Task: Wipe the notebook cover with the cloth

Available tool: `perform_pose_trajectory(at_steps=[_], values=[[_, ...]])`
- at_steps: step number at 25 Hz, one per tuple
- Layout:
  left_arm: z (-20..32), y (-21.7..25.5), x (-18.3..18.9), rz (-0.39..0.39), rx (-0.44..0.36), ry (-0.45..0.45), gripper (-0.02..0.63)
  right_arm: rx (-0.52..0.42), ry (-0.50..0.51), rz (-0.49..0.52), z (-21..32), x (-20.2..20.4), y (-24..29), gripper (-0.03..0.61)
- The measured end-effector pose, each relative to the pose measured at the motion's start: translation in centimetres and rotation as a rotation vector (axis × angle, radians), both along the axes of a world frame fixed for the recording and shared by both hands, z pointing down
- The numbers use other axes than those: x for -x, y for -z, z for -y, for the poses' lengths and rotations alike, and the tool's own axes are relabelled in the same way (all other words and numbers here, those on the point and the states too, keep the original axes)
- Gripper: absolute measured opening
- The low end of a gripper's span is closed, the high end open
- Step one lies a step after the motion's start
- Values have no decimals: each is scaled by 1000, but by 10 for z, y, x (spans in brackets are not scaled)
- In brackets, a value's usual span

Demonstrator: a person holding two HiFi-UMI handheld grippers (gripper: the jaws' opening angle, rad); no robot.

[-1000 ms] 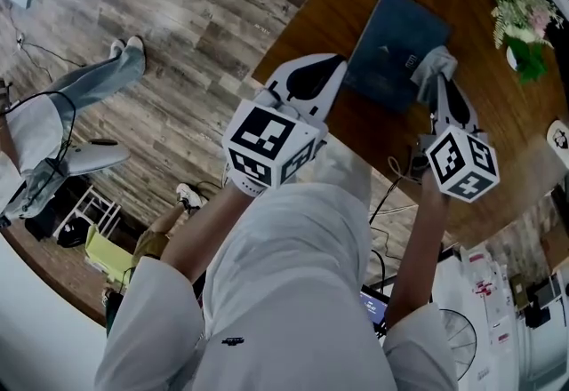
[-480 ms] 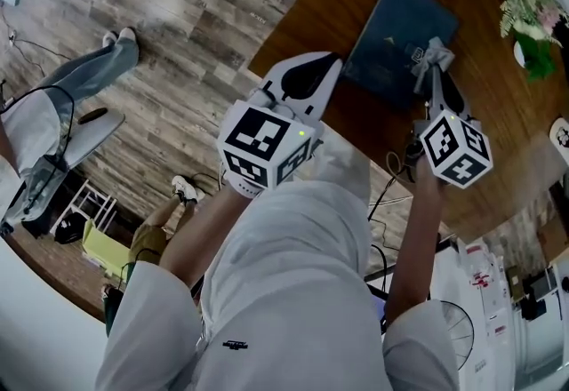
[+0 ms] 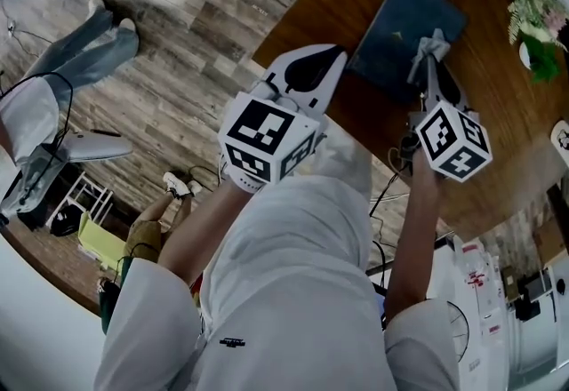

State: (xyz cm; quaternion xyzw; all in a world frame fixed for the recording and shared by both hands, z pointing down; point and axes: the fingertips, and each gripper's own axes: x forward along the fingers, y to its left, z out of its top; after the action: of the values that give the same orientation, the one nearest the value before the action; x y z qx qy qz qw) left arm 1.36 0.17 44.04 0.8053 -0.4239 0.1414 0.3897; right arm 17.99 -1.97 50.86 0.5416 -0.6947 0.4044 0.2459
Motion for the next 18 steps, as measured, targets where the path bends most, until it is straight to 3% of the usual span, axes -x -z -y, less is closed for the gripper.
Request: perform_pose_trajectory(at_steps=[18], values=[[8, -7, 14, 5, 1, 38, 20, -4, 124, 57, 27, 70, -7, 29]])
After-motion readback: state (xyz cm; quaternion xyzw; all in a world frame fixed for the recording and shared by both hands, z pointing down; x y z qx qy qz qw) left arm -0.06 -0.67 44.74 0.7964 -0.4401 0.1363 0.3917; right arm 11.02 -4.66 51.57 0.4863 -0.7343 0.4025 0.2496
